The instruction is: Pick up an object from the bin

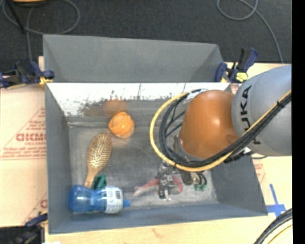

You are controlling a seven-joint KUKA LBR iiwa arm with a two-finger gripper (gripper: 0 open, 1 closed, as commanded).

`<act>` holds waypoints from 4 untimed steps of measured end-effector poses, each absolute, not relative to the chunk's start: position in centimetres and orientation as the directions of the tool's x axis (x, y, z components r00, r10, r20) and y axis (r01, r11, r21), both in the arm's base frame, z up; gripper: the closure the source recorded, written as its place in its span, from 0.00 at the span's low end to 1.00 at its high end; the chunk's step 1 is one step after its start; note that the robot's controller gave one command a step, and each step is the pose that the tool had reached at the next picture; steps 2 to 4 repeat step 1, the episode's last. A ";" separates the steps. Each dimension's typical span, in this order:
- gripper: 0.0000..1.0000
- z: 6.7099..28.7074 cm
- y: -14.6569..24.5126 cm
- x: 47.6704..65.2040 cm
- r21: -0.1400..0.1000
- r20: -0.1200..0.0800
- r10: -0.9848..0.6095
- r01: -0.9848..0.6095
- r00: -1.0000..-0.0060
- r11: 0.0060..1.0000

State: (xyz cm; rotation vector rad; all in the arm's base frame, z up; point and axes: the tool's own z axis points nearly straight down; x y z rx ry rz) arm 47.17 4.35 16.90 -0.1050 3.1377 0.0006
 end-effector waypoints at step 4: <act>1.00 22.9 4.6 47.2 0.001 -0.001 -0.042 -0.042 -0.999 0.999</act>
Offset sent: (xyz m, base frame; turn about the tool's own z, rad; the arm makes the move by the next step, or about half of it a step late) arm 0.0027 0.0005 0.0979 0.0237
